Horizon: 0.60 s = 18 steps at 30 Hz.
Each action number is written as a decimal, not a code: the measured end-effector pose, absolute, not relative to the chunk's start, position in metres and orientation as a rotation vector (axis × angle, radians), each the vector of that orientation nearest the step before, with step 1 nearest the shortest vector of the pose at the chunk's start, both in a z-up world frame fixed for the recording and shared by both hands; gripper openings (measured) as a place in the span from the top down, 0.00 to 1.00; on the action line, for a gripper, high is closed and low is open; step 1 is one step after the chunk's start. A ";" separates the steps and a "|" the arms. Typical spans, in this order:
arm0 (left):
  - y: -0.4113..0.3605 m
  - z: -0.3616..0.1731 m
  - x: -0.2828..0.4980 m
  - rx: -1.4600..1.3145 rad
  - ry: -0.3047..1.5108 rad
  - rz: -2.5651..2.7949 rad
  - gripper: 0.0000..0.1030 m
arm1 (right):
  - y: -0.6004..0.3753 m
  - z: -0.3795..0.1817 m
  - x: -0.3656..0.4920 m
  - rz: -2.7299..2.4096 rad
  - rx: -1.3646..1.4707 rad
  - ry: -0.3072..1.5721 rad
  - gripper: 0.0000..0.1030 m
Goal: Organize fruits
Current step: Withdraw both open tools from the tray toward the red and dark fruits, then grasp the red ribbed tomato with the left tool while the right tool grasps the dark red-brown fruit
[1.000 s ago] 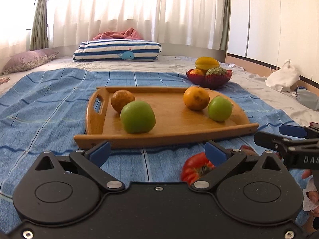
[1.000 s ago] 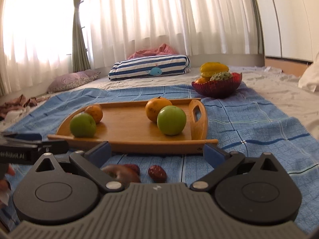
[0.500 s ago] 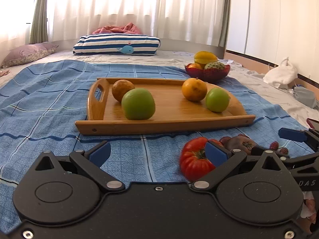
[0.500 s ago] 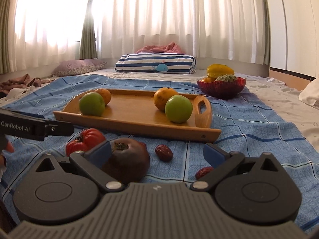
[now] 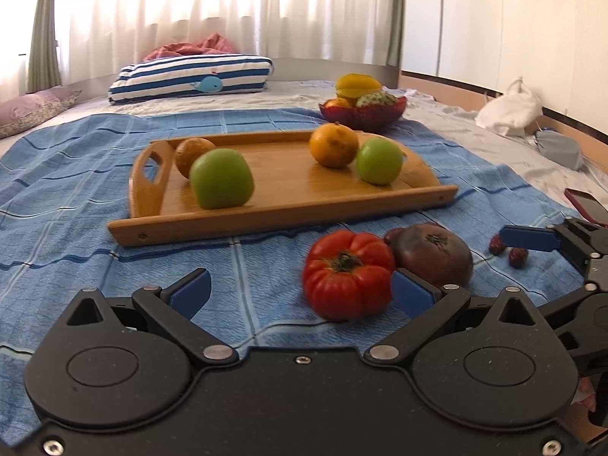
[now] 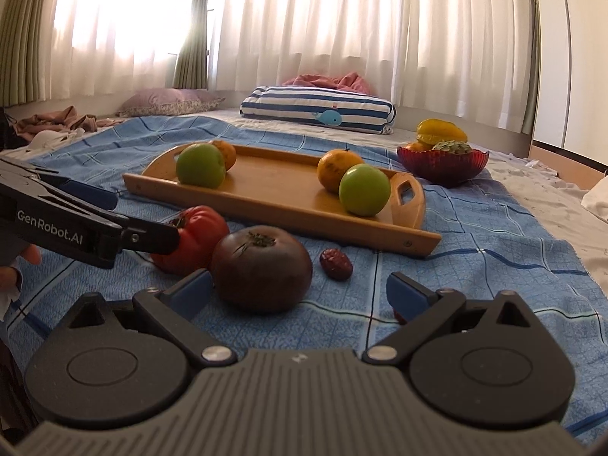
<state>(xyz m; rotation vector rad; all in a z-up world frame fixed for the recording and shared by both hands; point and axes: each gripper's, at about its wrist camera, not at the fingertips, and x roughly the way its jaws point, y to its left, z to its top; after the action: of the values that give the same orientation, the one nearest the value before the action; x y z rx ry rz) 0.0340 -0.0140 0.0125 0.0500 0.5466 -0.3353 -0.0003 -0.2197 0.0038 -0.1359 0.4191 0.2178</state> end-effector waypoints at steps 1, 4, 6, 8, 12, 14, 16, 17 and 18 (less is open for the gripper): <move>-0.016 0.012 0.034 0.046 0.555 -0.349 0.03 | -0.219 0.003 0.000 0.217 -0.139 0.423 0.01; -0.019 0.012 0.035 0.017 0.573 -0.385 0.06 | -0.216 -0.001 -0.001 0.215 -0.143 0.431 0.01; -0.020 0.011 0.036 0.012 0.582 -0.388 0.09 | -0.216 -0.003 -0.001 0.218 -0.137 0.439 0.01; -0.022 0.010 0.037 0.015 0.592 -0.383 0.11 | -0.215 -0.005 -0.002 0.219 -0.135 0.441 0.01; -0.023 0.008 0.038 0.005 0.607 -0.399 0.25 | -0.216 -0.005 -0.002 0.215 -0.129 0.441 0.02; -0.023 0.008 0.039 0.004 0.611 -0.403 0.25 | -0.216 -0.005 -0.001 0.214 -0.122 0.444 0.02; -0.025 0.007 0.040 0.004 0.612 -0.402 0.29 | -0.216 -0.005 0.001 0.210 -0.120 0.449 0.05; -0.026 0.007 0.042 0.001 0.615 -0.401 0.29 | -0.216 -0.005 0.001 0.204 -0.119 0.451 0.05; -0.026 0.007 0.044 -0.008 0.615 -0.397 0.30 | -0.216 -0.005 0.002 0.192 -0.116 0.451 0.07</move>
<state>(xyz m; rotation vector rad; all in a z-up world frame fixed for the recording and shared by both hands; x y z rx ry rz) 0.0437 -0.0259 0.0068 -0.0078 0.6149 -0.3969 0.0020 -0.2163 -0.0049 -0.1157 0.4514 0.1923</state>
